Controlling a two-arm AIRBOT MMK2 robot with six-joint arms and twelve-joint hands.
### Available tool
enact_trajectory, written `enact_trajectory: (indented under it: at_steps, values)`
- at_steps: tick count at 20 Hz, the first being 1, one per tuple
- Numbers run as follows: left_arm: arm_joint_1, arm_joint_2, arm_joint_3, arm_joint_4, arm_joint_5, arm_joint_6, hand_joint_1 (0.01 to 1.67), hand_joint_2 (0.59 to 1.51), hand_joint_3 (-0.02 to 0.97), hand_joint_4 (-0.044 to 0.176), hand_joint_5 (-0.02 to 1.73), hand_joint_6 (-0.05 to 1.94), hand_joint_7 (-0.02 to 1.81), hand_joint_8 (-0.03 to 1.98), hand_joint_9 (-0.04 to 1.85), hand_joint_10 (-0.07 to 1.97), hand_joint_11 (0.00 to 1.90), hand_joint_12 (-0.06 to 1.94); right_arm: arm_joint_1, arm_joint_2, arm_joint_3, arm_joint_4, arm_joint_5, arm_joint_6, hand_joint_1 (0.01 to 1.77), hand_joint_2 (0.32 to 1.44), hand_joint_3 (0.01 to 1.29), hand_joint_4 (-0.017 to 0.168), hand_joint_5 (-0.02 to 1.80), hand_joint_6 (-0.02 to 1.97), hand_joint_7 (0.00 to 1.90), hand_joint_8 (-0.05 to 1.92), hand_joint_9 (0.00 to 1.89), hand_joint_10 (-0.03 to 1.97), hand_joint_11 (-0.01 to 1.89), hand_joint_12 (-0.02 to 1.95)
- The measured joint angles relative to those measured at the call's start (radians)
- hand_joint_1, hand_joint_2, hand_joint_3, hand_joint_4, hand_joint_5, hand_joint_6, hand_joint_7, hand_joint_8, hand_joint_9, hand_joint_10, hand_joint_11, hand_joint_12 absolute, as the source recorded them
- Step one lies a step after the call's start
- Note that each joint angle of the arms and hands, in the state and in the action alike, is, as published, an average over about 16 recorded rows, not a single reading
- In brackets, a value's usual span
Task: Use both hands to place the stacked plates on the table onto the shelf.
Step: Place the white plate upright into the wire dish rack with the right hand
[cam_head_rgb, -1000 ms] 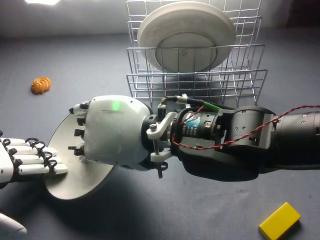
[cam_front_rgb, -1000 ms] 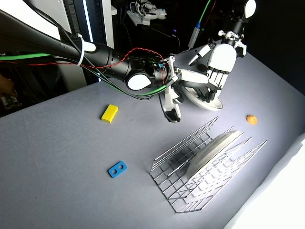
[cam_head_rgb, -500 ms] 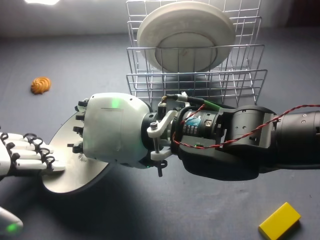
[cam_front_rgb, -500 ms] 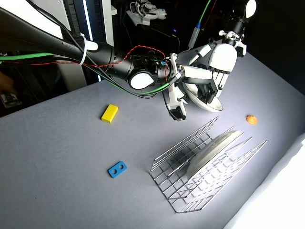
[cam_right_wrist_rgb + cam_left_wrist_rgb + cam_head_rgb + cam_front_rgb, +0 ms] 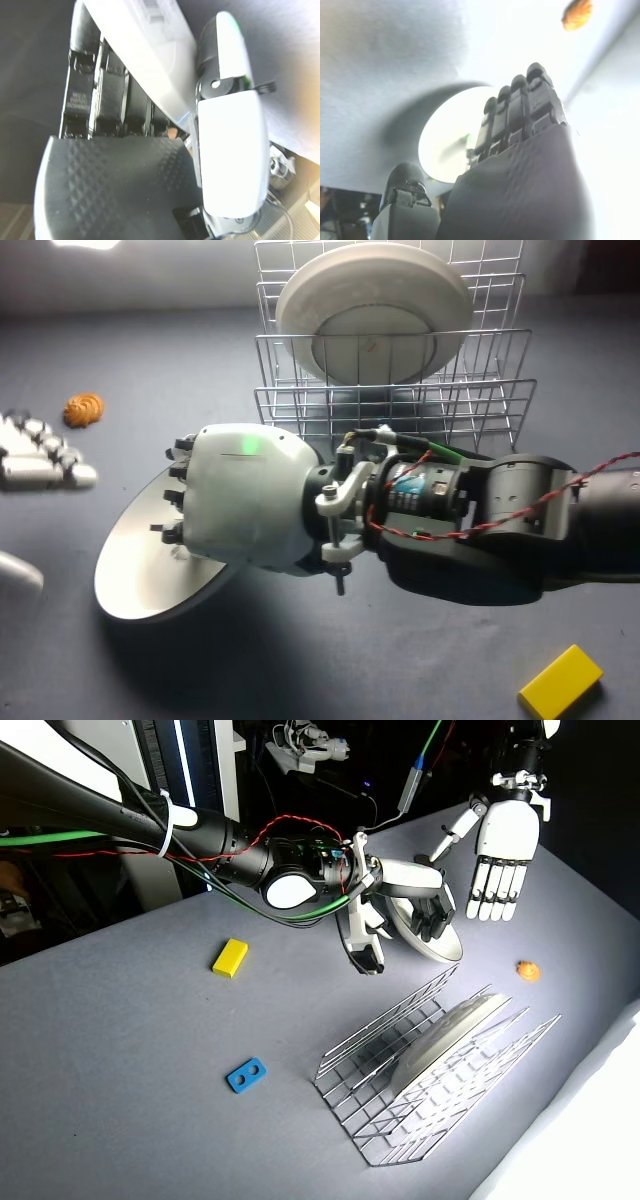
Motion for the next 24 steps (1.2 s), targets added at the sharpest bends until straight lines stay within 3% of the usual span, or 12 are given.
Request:
enact_trajectory:
  at_steps: [6,13,24]
  values:
    - [-0.100,0.015,0.029,-0.013,0.004,0.029,0.02,1.093,0.017,0.003,0.06,0.02,0.06,0.01,0.04,0.01,0.04,0.02,0.001,0.087,-0.089,0.029,0.008,0.001,1.10,1.03,0.01,0.002,0.81,0.71,1.00,0.97,1.05,0.55,0.74,1.18]
    - [-0.189,0.025,0.048,-0.008,0.004,0.066,0.02,1.090,0.017,0.002,0.06,0.02,0.06,0.01,0.04,0.01,0.05,0.02,0.033,0.245,-0.239,0.115,0.008,0.016,1.13,1.03,0.01,0.017,0.88,0.87,1.02,0.97,1.05,0.53,0.73,1.18]
    - [-0.228,0.032,0.074,0.014,-0.016,0.090,0.02,1.088,0.017,0.002,0.06,0.02,0.06,0.01,0.05,0.01,0.04,0.03,0.167,0.479,-0.420,0.238,-0.021,0.129,1.17,1.03,0.01,0.024,0.93,1.01,1.02,0.96,1.08,0.49,0.75,1.15]
